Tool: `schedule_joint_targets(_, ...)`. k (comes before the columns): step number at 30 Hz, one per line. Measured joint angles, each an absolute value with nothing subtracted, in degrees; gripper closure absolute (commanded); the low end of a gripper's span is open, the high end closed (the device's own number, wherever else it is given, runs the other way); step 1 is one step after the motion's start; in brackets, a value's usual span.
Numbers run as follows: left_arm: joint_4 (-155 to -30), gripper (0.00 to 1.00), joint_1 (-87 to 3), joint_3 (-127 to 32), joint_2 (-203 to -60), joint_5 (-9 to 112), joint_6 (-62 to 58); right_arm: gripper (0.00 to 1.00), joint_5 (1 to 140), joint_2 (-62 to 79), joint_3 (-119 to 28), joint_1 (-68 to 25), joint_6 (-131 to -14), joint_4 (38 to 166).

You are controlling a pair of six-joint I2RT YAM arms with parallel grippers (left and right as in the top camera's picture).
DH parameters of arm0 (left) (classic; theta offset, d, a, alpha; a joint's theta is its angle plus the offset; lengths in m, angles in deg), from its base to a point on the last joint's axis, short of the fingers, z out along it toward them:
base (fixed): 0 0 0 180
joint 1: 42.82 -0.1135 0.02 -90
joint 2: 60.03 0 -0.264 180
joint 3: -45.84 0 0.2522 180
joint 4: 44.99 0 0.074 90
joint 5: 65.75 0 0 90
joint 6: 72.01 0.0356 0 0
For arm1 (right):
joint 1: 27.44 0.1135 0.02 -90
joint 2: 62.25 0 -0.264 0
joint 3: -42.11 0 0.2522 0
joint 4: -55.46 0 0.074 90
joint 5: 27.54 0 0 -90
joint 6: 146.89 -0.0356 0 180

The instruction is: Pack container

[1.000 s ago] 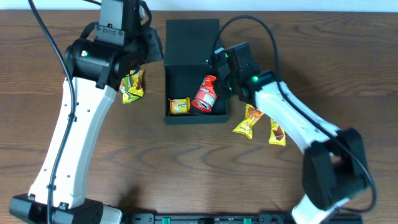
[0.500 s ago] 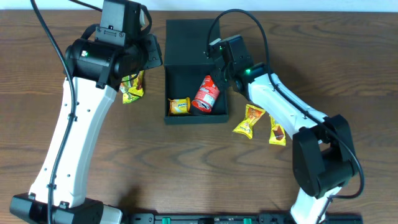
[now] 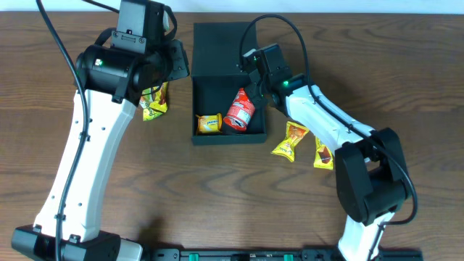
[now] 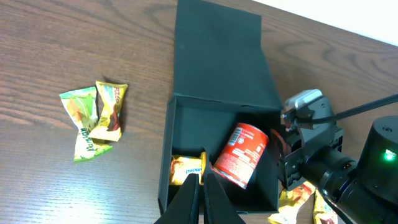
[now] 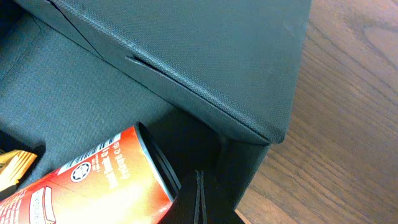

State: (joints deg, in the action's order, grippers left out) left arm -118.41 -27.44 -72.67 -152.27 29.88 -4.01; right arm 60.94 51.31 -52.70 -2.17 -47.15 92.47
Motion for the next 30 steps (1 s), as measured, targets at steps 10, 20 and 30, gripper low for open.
schedule_joint_targets(10,-118.32,0.94,-27.44,-72.67,-152.27,29.81,-2.94,0.99,63.37,51.86,-53.25,-1.64,-47.17,96.21)
schedule_joint_targets(20,-118.32,0.93,-27.44,-72.67,-152.27,29.36,-2.74,0.99,63.43,52.14,-56.07,0.35,-47.59,103.90)
schedule_joint_targets(30,-117.27,0.94,-27.51,-72.67,-152.27,26.14,-2.50,0.98,61.49,52.14,-63.57,0.76,-48.61,107.81)
